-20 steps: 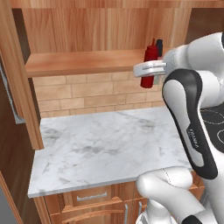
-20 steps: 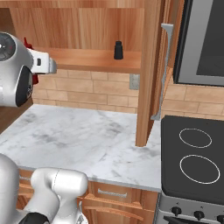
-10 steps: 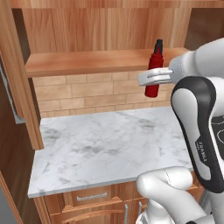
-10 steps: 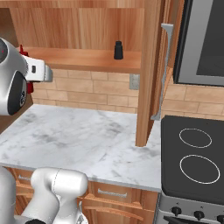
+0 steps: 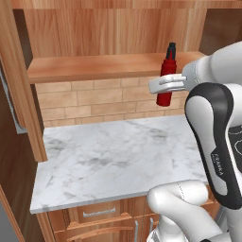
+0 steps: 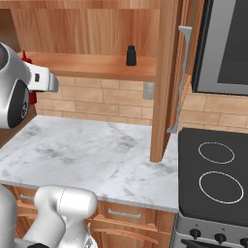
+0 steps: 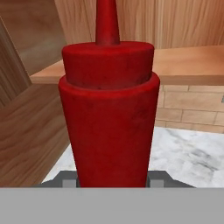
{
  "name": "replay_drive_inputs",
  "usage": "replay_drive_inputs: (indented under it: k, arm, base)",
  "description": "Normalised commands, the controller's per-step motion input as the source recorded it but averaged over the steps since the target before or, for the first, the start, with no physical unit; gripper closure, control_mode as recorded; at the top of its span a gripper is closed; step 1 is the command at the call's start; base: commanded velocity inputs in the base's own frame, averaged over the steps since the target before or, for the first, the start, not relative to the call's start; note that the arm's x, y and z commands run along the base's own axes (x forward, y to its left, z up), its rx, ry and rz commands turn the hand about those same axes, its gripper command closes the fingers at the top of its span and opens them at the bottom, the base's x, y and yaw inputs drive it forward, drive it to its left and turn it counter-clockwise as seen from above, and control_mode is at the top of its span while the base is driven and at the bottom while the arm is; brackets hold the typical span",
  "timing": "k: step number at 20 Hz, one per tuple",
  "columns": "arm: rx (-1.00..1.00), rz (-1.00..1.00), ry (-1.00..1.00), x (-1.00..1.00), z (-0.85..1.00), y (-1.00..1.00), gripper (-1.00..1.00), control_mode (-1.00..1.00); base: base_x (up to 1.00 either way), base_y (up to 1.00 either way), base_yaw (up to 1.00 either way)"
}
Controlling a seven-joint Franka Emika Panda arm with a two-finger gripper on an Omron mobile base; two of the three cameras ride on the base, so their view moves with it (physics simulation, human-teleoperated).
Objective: Move the ketchup and shaker from the cabinet to the dining counter.
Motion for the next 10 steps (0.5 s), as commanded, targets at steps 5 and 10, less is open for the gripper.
replay_drive_inputs:
  k: [5,10]
  arm:
    - [0.00,0.00,0.00,0.00,0.00,0.00,1.00,-1.00]
    - [0.00,0.00,0.00,0.00,0.00,0.00,1.00,-1.00]
  base:
    - [0.00,0.00,0.00]
    - [0.00,0.00,0.00]
